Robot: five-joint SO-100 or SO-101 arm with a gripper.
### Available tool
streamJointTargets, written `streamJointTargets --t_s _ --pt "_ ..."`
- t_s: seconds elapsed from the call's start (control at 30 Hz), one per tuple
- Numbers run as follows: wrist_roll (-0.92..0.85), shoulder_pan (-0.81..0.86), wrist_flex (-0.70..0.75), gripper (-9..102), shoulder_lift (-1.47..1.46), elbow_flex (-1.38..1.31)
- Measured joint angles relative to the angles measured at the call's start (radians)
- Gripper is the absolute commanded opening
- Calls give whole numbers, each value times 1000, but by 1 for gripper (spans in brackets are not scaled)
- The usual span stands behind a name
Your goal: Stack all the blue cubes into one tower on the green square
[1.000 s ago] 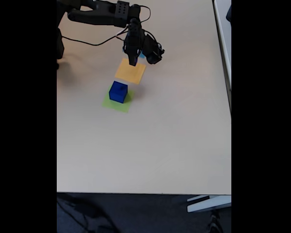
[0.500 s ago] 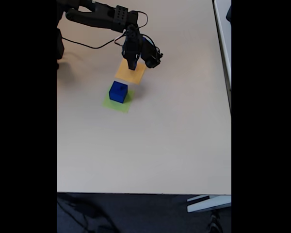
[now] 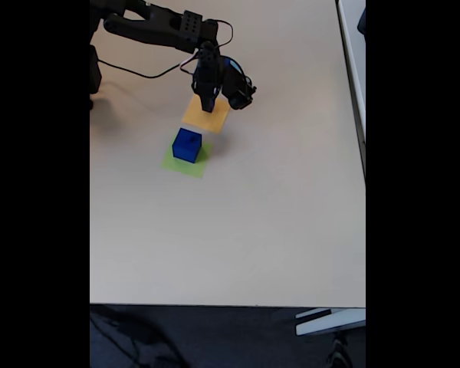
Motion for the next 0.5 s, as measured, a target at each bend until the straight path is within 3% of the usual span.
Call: streamJointTargets --t_s 0.5 --pt "0 0 0 24 0 3"
